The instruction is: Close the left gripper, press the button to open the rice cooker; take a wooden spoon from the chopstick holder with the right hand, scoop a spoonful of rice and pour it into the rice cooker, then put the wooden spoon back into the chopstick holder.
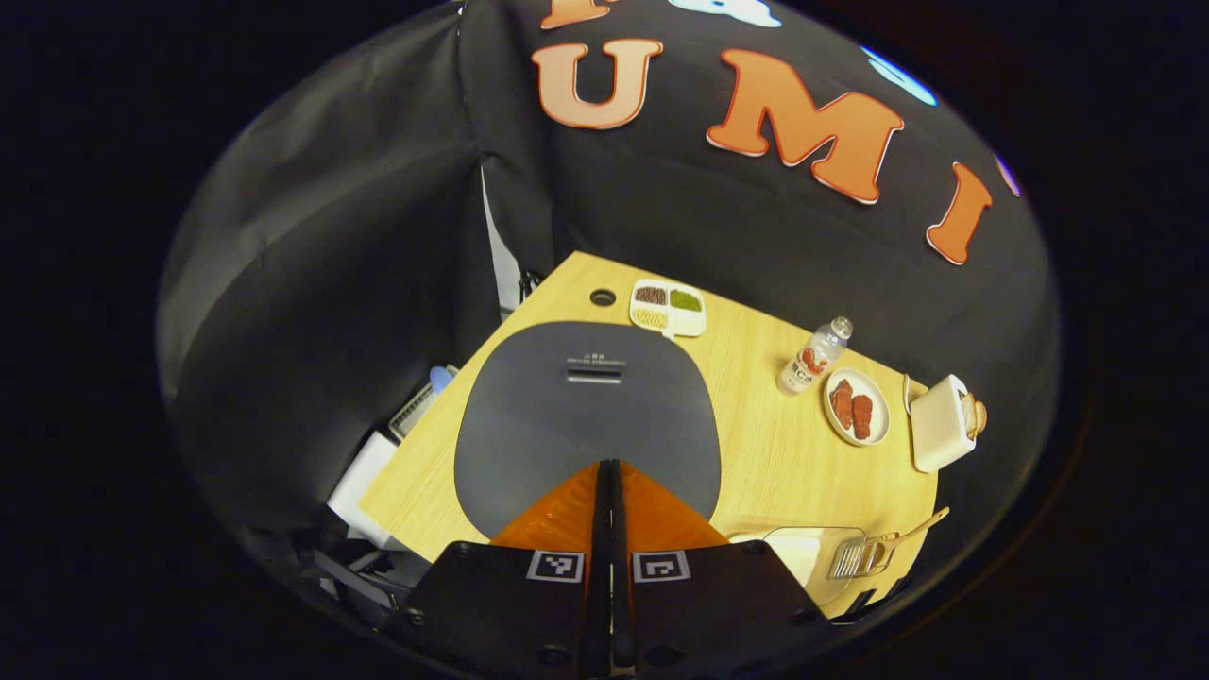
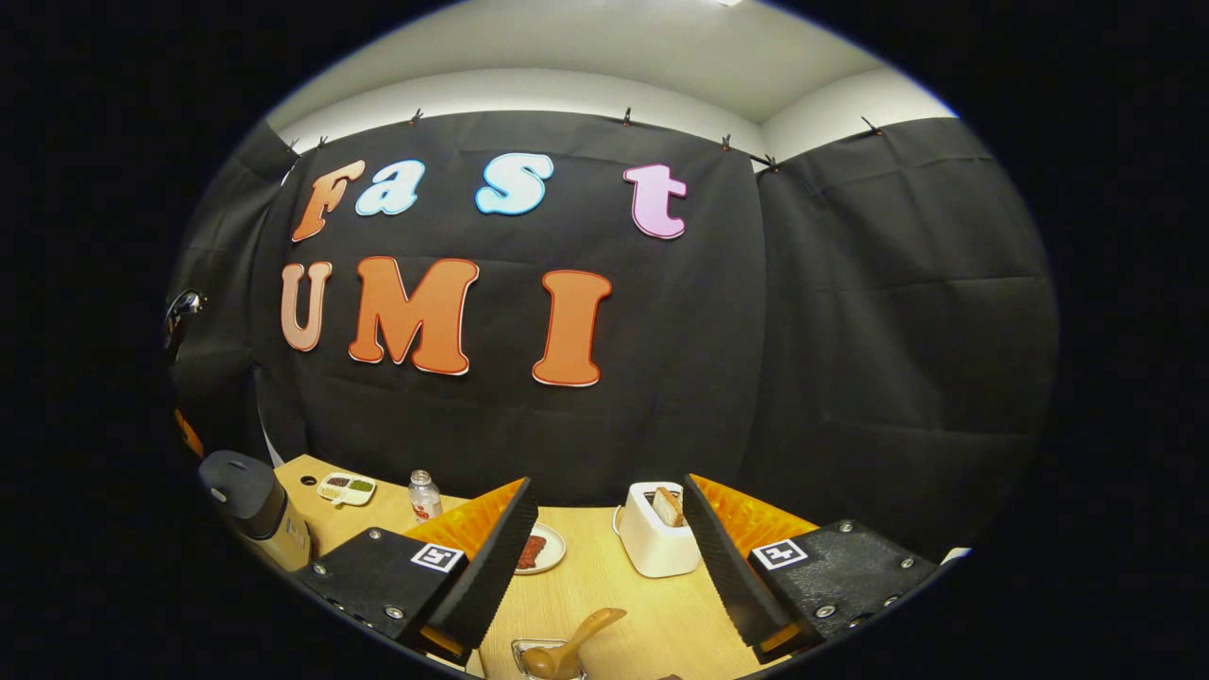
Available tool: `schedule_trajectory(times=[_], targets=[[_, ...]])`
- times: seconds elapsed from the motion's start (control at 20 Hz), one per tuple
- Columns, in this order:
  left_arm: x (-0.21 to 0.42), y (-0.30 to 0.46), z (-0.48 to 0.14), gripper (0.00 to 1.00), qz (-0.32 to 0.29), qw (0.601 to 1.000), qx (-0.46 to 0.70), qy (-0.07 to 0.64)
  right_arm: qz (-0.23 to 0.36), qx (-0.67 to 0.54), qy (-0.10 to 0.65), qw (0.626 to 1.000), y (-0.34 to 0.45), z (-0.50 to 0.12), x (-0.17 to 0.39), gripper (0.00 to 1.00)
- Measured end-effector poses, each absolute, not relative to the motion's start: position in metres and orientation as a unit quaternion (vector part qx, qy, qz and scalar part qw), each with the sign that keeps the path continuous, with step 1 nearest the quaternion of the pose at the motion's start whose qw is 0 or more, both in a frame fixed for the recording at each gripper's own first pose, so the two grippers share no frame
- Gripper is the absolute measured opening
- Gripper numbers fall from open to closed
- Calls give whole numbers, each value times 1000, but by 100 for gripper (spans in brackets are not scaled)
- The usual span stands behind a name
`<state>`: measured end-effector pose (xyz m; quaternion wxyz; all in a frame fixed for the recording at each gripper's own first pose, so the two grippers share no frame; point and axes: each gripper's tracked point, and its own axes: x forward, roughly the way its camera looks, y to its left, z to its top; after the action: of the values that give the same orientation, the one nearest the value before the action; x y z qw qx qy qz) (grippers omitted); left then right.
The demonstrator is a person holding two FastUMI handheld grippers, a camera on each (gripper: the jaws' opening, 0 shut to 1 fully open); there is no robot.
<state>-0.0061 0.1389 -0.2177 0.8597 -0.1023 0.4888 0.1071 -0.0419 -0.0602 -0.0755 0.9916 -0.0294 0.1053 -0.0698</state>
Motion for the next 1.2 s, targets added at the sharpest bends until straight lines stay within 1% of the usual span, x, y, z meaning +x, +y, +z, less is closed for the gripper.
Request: schedule_trajectory(times=[0.05, 0.1, 0.2, 0.35, 0.45, 0.65, 0.7, 0.75, 0.8, 0.85, 0.9, 1.1, 1.2], targets=[[-7, 140, -226, 2, 105, 850, -110, 505, -72, -28, 111, 991, -63, -80, -43, 95], [-13, 139, -236, 6, 103, 837, -118, 525, -74, -28, 118, 990, -65, -85, -44, 95], [-19, 138, -254, 6, 100, 815, -136, 555, -78, -27, 131, 988, -68, -94, -46, 95], [-22, 139, -271, 5, 101, 792, -159, 580, -83, -30, 148, 985, -71, -108, -48, 95], [-23, 140, -283, 6, 104, 784, -169, 588, -84, -32, 157, 984, -72, -115, -49, 95], [-20, 140, -286, 5, 108, 784, -174, 587, -85, -37, 177, 980, -74, -131, -52, 95], [-26, 139, -291, 6, 105, 778, -175, 594, -86, -36, 180, 979, -75, -134, -53, 95], [-18, 142, -292, 5, 114, 787, -175, 580, -87, -32, 184, 979, -75, -137, -54, 95], [-22, 140, -289, 6, 112, 783, -176, 586, -86, -27, 188, 978, -74, -140, -55, 95], [-20, 141, -289, 9, 112, 791, -166, 579, -85, -21, 192, 978, -74, -144, -55, 95], [-25, 139, -290, 6, 110, 792, -158, 579, -84, -16, 196, 977, -75, -147, -57, 95], [-28, 136, -279, 6, 107, 818, -103, 556, -88, -6, 221, 971, -82, -165, -56, 95], [-24, 137, -258, 6, 108, 841, -73, 525, -90, -1, 235, 968, -88, -179, -56, 95]])
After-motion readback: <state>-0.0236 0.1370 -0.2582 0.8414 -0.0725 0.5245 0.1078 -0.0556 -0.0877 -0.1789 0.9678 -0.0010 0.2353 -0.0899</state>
